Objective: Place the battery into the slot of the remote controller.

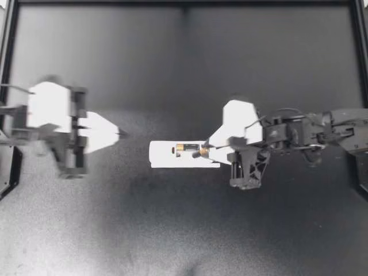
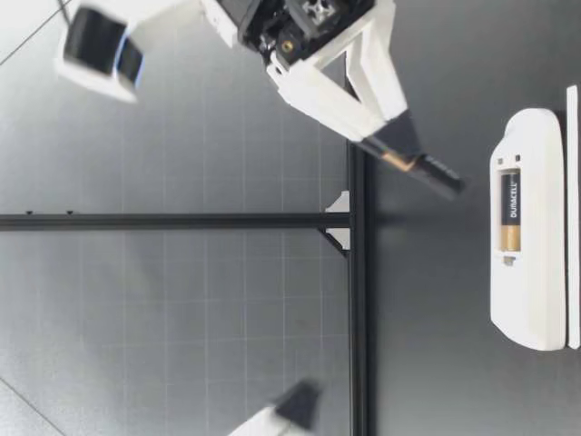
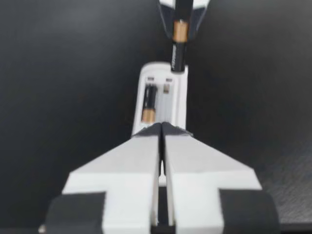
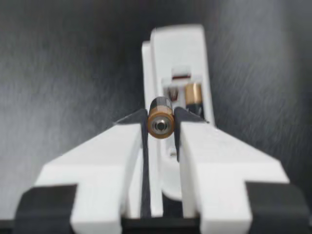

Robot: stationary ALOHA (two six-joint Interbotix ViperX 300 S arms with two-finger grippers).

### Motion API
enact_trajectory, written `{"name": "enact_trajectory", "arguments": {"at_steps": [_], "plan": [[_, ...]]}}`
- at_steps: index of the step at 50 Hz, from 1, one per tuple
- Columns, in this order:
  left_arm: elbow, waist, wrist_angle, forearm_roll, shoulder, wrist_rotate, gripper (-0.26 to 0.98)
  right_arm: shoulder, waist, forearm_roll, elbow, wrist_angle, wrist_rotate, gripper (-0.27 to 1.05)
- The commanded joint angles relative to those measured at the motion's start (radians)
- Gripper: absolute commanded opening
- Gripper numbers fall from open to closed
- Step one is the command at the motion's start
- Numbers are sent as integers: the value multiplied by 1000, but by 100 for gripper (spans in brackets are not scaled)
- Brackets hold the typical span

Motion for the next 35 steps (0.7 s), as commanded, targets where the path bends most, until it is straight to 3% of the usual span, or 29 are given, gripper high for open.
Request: {"name": "enact_trajectory", "arguments": {"at_steps": [1, 17, 35], "plan": [[-64, 3, 23, 3, 69, 0, -13, -2, -14, -2, 9, -97, -3, 1], [-186, 3, 132, 8, 262, 5, -13, 80, -14, -2, -2, -126, -9, 1], [-233, 15, 132, 11, 383, 11, -13, 123, -29, -2, -18, -129, -11, 1]]}}
